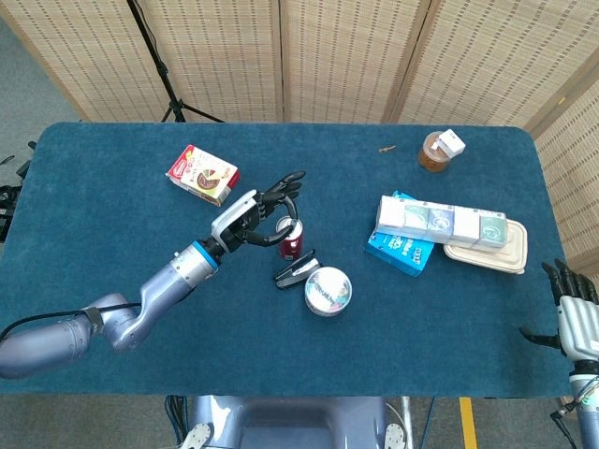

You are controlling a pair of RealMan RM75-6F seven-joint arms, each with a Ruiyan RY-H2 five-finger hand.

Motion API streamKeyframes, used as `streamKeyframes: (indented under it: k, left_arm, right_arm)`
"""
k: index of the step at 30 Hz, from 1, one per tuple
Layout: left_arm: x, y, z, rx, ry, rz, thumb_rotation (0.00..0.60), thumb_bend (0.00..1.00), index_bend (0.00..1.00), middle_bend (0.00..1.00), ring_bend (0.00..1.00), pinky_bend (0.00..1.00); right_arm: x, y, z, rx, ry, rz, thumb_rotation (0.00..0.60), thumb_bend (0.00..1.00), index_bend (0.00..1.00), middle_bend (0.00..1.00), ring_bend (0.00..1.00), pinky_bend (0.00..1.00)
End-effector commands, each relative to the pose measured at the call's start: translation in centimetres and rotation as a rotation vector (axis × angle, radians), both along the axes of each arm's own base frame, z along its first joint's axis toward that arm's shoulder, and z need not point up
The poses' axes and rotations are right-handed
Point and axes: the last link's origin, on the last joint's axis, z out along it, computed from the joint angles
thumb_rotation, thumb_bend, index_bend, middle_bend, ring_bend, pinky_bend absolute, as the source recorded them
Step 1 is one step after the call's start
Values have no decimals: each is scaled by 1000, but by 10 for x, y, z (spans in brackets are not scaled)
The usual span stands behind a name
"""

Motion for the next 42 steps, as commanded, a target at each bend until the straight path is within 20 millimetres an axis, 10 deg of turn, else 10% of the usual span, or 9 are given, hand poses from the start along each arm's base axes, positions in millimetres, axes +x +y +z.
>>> streamKeyframes:
  k: [1, 42]
  left_arm:
    - [0, 1, 0, 2, -1, -1, 600, 408, 579, 0, 0, 0]
    - [-9, 12, -28, -47, 10, 54, 600, 408, 579, 0, 0, 0]
  right_arm:
    - [0, 0, 0, 1, -1, -1, 600, 0, 0, 0, 0, 0]
    - [-2, 0, 1, 2, -5, -8, 600, 0, 0, 0, 0, 0]
